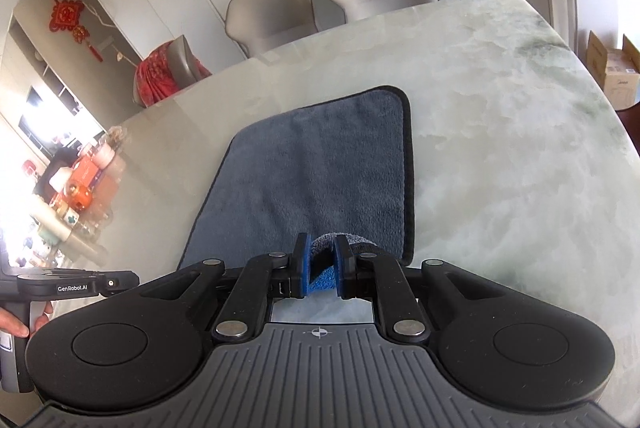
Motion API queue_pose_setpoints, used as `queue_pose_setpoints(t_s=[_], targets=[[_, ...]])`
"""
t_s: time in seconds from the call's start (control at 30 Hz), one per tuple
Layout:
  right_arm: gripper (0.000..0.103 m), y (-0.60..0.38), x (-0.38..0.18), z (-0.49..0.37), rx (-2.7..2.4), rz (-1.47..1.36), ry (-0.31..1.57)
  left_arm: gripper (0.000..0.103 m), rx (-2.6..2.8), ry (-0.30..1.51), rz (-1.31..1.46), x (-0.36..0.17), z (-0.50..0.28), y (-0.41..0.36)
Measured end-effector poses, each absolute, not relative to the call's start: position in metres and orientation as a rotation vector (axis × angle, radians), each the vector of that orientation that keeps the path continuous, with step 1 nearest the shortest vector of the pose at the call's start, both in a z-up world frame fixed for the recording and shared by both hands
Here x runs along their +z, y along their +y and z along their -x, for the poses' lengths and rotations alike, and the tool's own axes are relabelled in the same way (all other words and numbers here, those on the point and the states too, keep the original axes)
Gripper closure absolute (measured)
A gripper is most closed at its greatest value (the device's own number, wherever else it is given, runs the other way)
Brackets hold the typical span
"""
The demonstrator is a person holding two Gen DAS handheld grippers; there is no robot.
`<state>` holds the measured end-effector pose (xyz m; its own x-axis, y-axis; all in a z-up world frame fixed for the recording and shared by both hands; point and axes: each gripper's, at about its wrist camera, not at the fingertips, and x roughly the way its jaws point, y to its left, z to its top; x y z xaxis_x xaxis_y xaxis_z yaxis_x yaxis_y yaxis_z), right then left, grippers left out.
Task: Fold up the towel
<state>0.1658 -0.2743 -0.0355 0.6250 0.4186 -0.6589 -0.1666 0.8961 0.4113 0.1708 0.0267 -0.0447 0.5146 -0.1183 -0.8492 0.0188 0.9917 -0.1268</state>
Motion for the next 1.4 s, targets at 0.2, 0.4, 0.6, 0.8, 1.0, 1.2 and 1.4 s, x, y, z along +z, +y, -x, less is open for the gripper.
queue_pose_setpoints(t_s=[0.2,0.4,0.6,0.8,1.0,1.2,1.4], targets=[[0.09,-0.278,-0.028,-0.183,0.337,-0.348,0.818,0.103,-0.12,0.965,0.089,-0.026,-0.201,0.026],[0.09,-0.28,-0.024,-0.218,0.321,-0.349,0.828,0.103,-0.127,0.884,0.037,-0.006,-0.244,0.025],[0.09,-0.285,-0.028,-0.264,0.302,-0.349,0.84,0.103,-0.111,0.831,0.022,0.004,-0.292,0.027],[0.089,-0.293,-0.037,-0.309,0.257,-0.325,0.872,0.103,-0.104,0.835,0.032,0.001,-0.341,0.033],[0.07,-0.279,-0.053,-0.32,0.311,-0.173,0.936,0.095,-0.186,0.945,0.051,-0.029,-0.347,0.033],[0.069,-0.268,-0.081,-0.301,0.3,-0.056,1.009,0.094,-0.213,1.068,0.055,-0.07,-0.332,0.025],[0.069,-0.278,-0.093,-0.293,0.273,-0.108,1.05,0.079,-0.224,1.104,0.063,-0.081,-0.332,0.021]])
